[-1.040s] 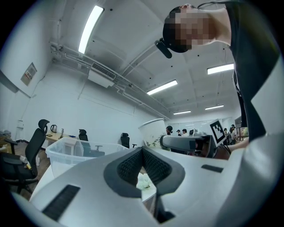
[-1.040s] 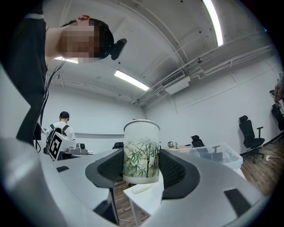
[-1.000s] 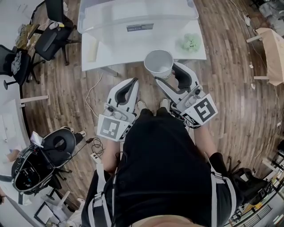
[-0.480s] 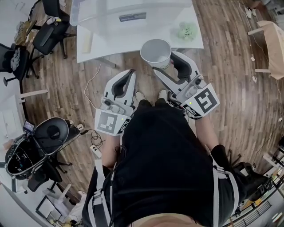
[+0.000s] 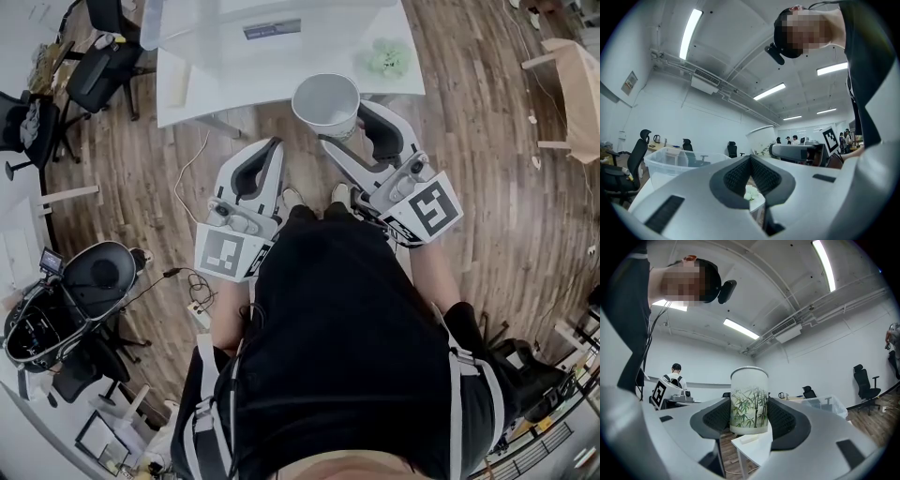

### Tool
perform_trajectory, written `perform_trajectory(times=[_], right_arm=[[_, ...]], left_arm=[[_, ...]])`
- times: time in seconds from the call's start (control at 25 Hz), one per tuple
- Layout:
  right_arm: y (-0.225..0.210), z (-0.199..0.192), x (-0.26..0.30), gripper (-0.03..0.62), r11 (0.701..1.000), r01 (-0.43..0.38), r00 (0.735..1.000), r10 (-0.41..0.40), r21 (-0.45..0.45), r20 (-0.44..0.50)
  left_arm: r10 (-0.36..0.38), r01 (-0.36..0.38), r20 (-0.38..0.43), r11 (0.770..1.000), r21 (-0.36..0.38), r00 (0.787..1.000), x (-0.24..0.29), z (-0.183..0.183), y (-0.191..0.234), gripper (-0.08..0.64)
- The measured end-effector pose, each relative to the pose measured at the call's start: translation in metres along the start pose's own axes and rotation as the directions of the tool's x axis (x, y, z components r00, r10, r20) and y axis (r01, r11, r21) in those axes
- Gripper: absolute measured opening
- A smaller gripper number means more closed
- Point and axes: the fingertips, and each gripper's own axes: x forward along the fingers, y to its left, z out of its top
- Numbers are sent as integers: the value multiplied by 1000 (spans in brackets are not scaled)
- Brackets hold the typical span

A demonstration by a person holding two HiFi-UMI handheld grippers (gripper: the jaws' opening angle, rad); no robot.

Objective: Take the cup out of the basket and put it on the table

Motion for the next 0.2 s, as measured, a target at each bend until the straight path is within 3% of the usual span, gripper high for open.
perform_trajectory(times=[0.2], right_arm=[[-2, 0, -1, 250, 1000, 2, 1000, -2, -4, -4]], left_arm=[[-15, 15, 8, 1000, 7, 1000, 5, 2, -3, 17]])
